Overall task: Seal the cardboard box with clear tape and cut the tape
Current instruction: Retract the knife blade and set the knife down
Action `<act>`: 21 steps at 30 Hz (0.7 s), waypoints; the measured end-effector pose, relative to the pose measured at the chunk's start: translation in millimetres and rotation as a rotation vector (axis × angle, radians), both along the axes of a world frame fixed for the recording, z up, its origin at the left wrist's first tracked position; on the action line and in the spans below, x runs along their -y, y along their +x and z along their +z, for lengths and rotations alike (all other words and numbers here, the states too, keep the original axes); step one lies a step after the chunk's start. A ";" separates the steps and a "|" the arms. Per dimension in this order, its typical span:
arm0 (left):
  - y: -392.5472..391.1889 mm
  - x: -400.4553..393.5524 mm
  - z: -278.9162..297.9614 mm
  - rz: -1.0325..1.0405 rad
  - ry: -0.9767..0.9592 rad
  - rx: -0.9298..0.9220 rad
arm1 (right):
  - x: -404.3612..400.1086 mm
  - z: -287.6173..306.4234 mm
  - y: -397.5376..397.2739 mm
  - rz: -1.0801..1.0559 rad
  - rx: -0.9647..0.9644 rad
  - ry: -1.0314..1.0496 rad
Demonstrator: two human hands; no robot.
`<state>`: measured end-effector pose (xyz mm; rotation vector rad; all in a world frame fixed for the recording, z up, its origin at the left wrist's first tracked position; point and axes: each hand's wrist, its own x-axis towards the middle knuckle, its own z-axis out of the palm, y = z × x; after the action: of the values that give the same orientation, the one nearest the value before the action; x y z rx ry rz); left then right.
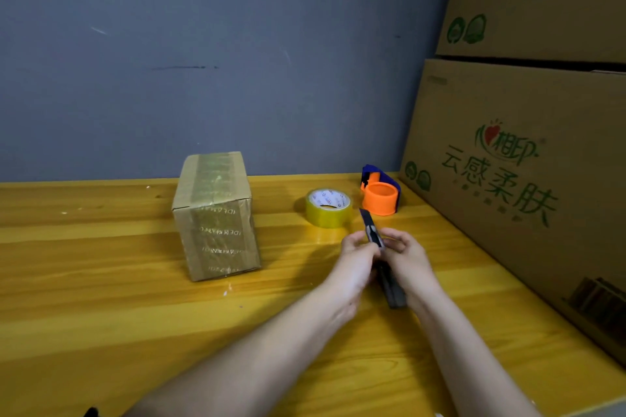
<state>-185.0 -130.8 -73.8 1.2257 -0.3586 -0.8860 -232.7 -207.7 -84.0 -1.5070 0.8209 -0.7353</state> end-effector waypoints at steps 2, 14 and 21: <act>5.8 -4.4 -0.2 0.006 -0.026 0.051 | -2.7 5.9 1.5 0.013 0.132 0.130; 63.3 -76.6 -0.5 -0.225 0.140 0.278 | -52.7 34.7 64.8 0.317 0.436 0.267; 73.5 -88.2 -21.1 -0.215 0.020 0.404 | -71.3 14.0 68.4 0.496 0.367 0.288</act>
<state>-111.5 -42.6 -94.9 1.4026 -0.8188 -0.8206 -164.3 -136.4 -70.0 -1.1965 0.2427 -0.4742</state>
